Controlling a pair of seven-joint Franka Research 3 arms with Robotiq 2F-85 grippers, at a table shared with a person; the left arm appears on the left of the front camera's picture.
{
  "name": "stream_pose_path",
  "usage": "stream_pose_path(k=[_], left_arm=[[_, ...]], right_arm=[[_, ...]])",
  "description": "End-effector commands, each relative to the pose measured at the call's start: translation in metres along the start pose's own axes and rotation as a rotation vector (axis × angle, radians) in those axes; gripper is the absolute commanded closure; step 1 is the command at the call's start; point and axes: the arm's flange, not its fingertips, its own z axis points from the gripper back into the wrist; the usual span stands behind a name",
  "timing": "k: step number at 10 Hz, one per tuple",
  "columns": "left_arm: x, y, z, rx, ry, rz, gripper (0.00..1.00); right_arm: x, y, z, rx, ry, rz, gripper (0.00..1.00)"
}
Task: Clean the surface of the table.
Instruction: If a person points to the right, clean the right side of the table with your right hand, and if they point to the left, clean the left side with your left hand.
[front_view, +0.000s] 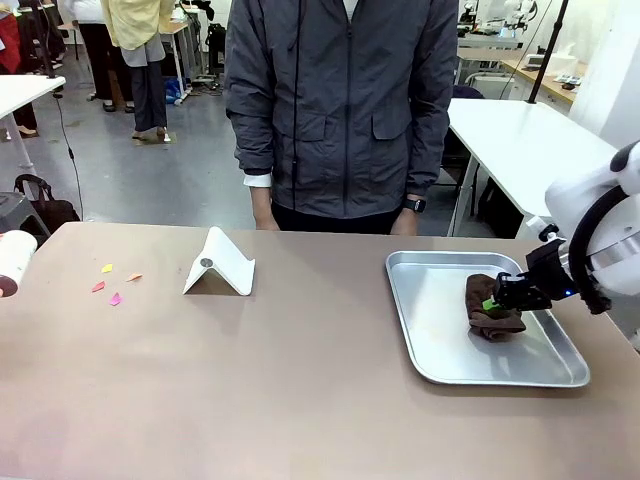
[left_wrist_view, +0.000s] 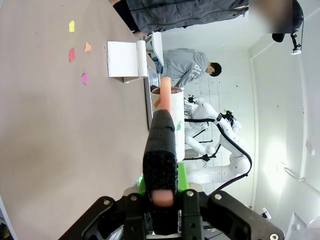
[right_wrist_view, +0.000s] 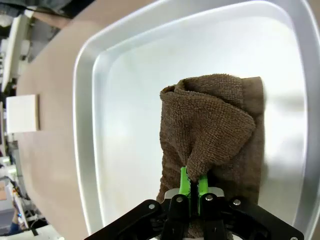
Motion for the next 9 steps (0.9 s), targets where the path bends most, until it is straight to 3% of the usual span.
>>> stream_pose_path(k=[1, 4, 7, 9], left_arm=[[-0.003, -0.004, 0.0, -0.016, 0.004, -0.017, 1.0], [-0.003, -0.004, 0.0, -0.016, 0.004, -0.017, 1.0], [-0.003, -0.004, 0.0, -0.016, 0.004, -0.017, 1.0], [-0.003, -0.004, 0.0, -0.016, 0.004, -0.017, 1.0]], right_arm=[[-0.002, -0.003, -0.008, -0.08, 0.064, 0.0, 0.94], [-0.005, 0.0, -0.003, -0.015, 0.148, 0.042, 0.94], [-0.016, 0.004, 0.0, 0.068, 0.308, 0.136, 0.94], [-0.016, 0.007, -0.001, 0.095, 0.313, 0.153, 0.94]])
